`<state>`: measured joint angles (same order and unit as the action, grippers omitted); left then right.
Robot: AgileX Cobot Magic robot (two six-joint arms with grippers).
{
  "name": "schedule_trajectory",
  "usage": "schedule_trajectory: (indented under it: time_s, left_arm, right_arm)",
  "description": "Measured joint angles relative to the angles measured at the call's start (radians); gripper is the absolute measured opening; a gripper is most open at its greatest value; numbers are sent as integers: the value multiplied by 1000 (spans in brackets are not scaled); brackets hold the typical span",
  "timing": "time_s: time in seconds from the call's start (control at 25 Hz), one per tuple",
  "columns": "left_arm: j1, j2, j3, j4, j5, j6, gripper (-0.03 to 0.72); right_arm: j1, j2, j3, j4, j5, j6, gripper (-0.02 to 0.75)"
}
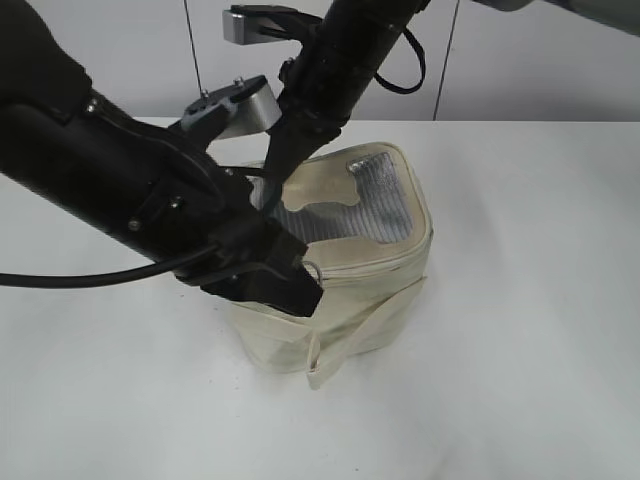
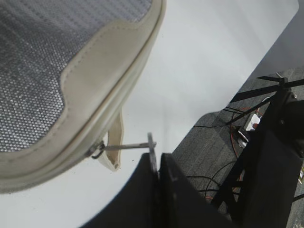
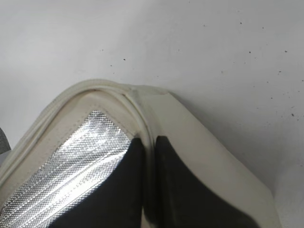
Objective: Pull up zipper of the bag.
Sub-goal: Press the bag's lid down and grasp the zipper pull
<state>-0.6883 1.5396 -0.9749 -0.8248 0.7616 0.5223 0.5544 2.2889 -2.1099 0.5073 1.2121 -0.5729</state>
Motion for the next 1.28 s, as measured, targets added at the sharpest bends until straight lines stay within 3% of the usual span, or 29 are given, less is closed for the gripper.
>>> schedule_trajectory:
  time_s: [0.2, 0.36, 0.56, 0.92, 1.28]
  left_arm:
    - [-9, 22, 1, -67, -21, 0, -3]
    - [-66, 35, -9, -71, -82, 0, -3]
    - [-140, 85, -59, -33, -162, 0, -3]
    - [-148, 102, -127, 3, -172, -1, -3]
    - [-175, 104, -135, 149, -123, -1, -2]
  right_arm:
    - [0, 0, -1, 0, 4, -9, 43]
    - [0, 0, -1, 0, 5, -22, 43]
    - [0, 0, -1, -7, 6, -45, 43]
    - [-7, 0, 0, -17, 6, -55, 44]
    - [-7, 0, 0, -17, 7, -55, 44]
